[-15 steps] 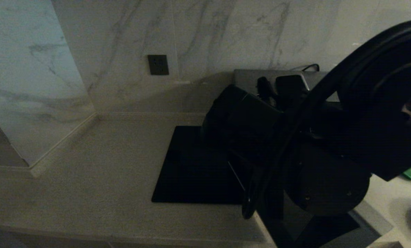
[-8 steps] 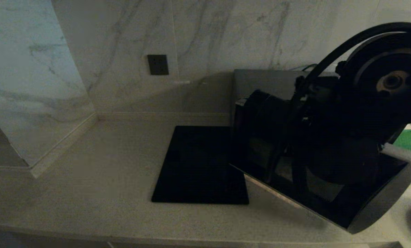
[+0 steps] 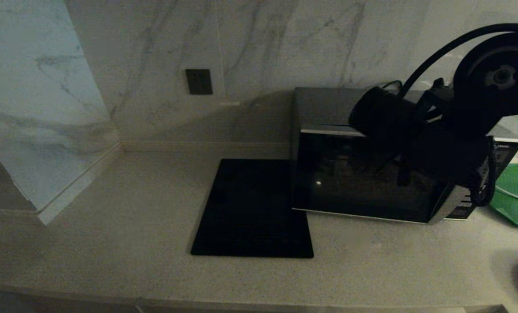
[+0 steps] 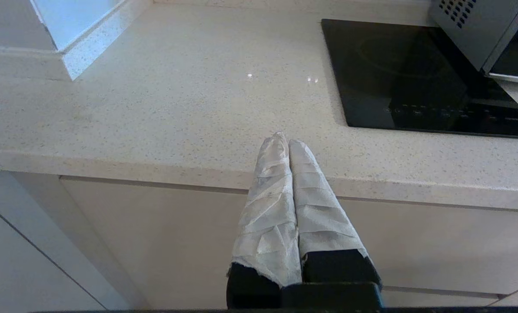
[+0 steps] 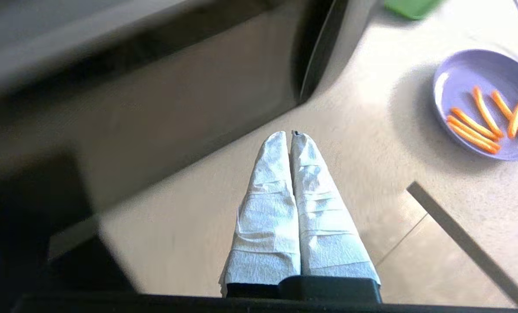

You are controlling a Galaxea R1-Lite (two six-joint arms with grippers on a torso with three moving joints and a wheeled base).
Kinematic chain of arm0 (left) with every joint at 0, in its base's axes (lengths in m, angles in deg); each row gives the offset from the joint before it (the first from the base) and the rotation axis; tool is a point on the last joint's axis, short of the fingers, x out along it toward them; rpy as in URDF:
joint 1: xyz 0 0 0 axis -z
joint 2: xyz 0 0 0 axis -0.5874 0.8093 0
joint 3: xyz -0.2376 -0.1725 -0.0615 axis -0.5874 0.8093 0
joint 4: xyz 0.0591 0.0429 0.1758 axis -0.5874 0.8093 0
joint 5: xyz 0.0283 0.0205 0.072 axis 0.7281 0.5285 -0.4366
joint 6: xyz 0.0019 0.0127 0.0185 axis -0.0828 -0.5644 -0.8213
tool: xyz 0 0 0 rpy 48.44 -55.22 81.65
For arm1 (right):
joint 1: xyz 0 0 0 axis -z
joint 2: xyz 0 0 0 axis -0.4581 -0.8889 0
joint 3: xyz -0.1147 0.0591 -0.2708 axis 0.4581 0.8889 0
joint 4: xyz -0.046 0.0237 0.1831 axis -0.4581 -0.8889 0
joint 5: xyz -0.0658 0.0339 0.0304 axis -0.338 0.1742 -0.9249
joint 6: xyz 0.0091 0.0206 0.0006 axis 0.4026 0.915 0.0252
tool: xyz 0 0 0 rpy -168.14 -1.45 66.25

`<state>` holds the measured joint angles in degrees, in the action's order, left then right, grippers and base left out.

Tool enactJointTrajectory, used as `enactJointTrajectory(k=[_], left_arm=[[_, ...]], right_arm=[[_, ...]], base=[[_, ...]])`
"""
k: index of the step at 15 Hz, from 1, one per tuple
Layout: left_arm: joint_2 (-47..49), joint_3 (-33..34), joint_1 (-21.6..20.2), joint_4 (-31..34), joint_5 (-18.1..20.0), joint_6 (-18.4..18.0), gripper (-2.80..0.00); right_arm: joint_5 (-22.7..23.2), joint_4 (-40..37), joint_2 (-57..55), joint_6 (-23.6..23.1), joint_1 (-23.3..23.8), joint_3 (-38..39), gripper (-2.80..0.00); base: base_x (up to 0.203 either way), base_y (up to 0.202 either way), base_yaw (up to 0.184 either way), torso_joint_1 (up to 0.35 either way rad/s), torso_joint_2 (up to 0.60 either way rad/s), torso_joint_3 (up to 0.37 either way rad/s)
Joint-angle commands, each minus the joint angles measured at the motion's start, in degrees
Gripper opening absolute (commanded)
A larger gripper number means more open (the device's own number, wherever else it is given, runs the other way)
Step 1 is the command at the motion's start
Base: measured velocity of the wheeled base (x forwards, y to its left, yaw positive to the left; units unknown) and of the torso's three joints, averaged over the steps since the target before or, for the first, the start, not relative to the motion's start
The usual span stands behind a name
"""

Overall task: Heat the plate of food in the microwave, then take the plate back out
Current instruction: Close the microwave oven

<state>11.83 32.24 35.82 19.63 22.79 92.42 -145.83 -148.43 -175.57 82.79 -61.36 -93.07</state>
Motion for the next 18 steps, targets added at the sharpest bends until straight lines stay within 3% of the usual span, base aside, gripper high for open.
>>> enactJointTrajectory(k=[1, 7, 11, 18], left_arm=[[0.0, 0.0, 0.0, 0.0, 0.0, 0.0, -2.80], [0.0, 0.0, 0.1, 0.0, 0.0, 0.0, -2.80], [0.0, 0.0, 0.0, 0.0, 0.0, 0.0, -2.80], [0.0, 0.0, 0.0, 0.0, 0.0, 0.0, -2.80]], right_arm=[[0.1, 3.0, -1.3, -0.6, 6.8, 0.2, -2.80], [4.9, 13.7, -2.5, -6.2, 16.1, 0.4, -2.80], [6.2, 21.2, -1.9, -8.6, 17.9, 2.6, -2.80], [6.7, 24.0, -1.4, -8.9, 18.2, 2.5, -2.80]], base=[[0.000, 0.000, 0.000, 0.000, 0.00, 0.000], [0.000, 0.000, 0.000, 0.000, 0.00, 0.000], [0.000, 0.000, 0.000, 0.000, 0.00, 0.000], [0.000, 0.000, 0.000, 0.000, 0.00, 0.000]])
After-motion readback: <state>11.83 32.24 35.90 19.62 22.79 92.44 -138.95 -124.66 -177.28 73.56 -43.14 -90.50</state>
